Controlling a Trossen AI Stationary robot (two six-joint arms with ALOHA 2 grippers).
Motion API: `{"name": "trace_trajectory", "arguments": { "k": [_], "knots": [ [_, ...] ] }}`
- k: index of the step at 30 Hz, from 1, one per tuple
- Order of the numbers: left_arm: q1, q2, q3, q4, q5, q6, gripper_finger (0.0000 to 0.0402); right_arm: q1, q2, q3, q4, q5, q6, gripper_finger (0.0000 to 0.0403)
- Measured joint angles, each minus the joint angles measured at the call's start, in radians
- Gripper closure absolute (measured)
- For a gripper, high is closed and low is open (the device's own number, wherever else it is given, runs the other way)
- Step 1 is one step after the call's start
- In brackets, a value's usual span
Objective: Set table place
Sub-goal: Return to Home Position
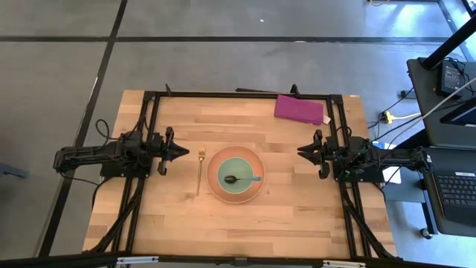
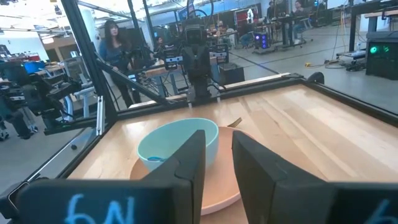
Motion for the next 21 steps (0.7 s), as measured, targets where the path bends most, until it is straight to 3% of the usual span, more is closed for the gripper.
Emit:
{"name": "trace_trajectory", "arguments": {
  "k": [21],
  "knots": [
    [0.000,0.000,0.000,0.000,0.000,0.000,0.0349,0.000,0.000,0.000,0.000,0.000,-0.001,0.0321]
  ]
}}
